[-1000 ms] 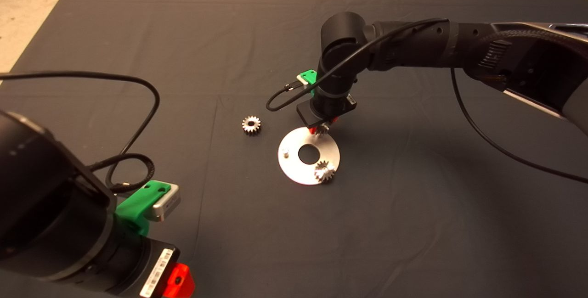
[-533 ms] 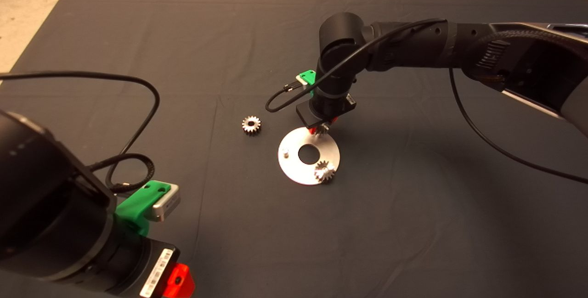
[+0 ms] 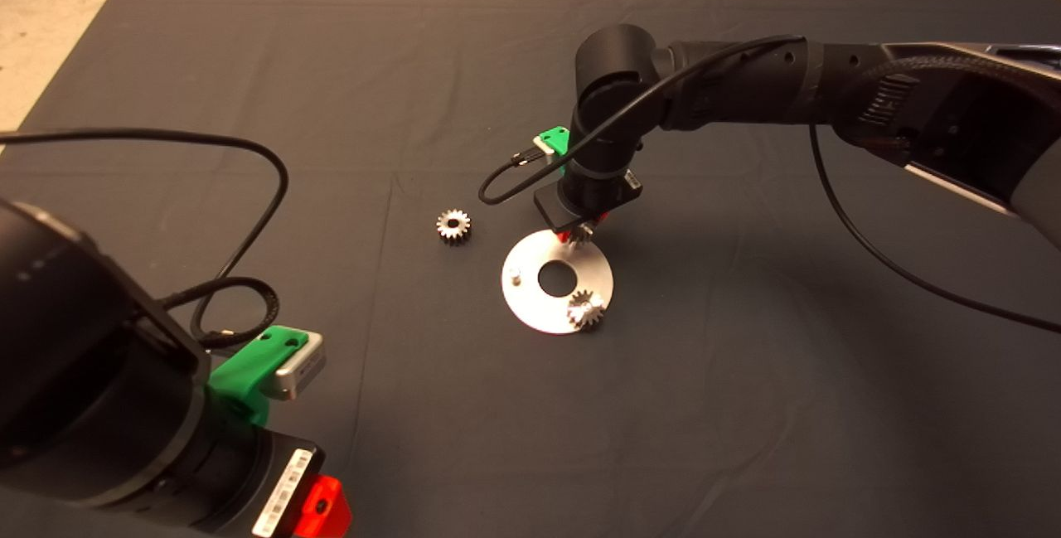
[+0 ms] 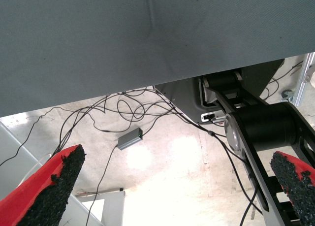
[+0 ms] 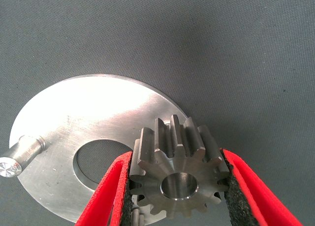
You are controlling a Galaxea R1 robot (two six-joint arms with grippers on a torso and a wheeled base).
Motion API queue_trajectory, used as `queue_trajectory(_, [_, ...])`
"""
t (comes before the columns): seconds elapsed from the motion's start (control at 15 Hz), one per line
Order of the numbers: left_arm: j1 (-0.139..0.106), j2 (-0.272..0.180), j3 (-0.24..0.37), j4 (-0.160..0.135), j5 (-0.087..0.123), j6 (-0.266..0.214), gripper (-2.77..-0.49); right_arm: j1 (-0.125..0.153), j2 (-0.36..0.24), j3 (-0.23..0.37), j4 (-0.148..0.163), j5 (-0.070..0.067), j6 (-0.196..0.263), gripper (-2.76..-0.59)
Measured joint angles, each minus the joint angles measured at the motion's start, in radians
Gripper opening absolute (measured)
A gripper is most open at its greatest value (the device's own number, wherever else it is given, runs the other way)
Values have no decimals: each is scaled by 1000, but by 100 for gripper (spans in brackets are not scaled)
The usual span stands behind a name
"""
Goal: Install three planetary gears onto the carrier pins
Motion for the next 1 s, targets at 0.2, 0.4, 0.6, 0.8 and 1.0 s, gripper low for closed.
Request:
queue_trajectory(0.2, [0, 0, 0, 0, 0, 0, -51, 0, 0, 0, 0, 0, 1, -228])
queue_trajectory(0.4, [0, 0, 0, 0, 0, 0, -51, 0, -1, 0, 0, 0, 7, -229])
queue_trajectory(0.6, [0, 0, 0, 0, 0, 0, -51, 0, -1, 0, 2, 0, 8, -229])
queue_trajectory(0.8, [0, 0, 0, 0, 0, 0, -51, 0, -3, 0, 2, 2, 9, -228])
queue_trajectory(1.0, [0, 0, 0, 0, 0, 0, -51, 1, -3, 0, 3, 2, 9, -228])
